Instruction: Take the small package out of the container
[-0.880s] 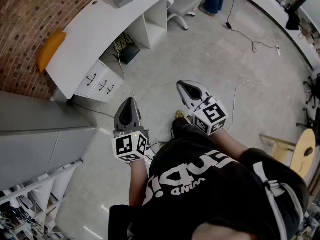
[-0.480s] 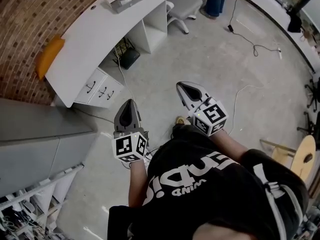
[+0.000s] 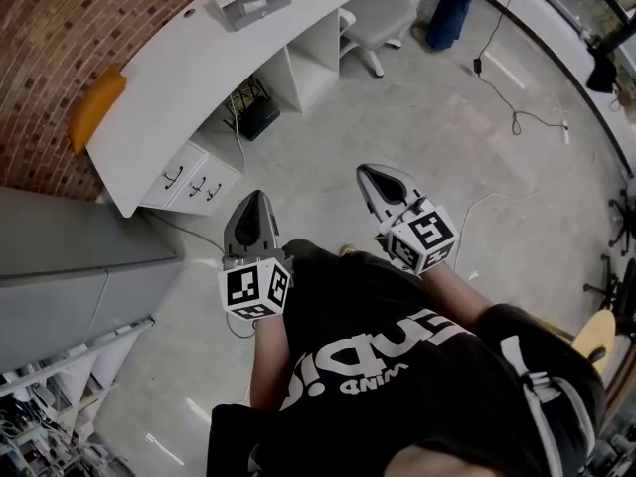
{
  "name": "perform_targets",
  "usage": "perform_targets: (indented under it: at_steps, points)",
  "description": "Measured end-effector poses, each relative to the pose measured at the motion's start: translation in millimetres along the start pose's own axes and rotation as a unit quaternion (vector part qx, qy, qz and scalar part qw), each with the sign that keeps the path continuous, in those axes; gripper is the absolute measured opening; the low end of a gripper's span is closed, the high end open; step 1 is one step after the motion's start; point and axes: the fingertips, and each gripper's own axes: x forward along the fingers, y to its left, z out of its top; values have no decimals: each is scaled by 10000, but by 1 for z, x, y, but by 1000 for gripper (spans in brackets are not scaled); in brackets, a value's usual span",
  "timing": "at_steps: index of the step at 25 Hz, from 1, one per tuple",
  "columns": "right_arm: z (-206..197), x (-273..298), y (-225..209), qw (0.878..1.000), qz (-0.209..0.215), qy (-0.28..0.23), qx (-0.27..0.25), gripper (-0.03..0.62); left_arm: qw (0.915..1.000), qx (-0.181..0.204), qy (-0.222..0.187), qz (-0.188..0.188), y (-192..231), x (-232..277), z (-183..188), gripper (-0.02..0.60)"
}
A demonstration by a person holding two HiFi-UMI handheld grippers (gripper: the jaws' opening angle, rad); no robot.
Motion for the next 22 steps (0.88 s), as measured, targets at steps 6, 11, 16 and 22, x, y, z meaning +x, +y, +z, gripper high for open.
perform_targets:
  at_steps: [6, 11, 16, 22]
  points:
    - [3, 17, -16, 9998, 23, -34, 169, 0, 9999, 30, 89, 43, 1, 20, 0, 5]
    - [-3, 34, -34, 9998, 1, 43, 178, 0, 10000, 35, 56, 16, 6, 46, 1, 5]
    - [1, 53, -45, 9998, -86, 64, 191, 0, 10000, -17, 38, -43, 17, 66, 4, 5]
    - [5, 82, -58, 9996, -218, 50, 178, 0, 9998, -56, 61, -199, 32, 99, 5, 5]
